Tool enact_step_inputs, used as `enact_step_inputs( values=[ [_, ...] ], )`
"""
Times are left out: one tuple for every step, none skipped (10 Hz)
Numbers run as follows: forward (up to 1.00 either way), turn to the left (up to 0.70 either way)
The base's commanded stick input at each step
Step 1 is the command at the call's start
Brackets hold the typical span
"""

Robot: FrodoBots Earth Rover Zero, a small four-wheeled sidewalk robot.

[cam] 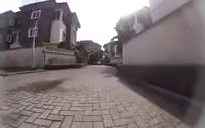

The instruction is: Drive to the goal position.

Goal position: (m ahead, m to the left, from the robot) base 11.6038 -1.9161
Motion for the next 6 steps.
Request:
enact_step_inputs(
  values=[
    [0.69, 0.03],
    [0.69, 0.03],
    [0.69, 0.03],
    [0.69, 0.03],
    [0.69, 0.03],
    [0.69, 0.03]
  ],
)
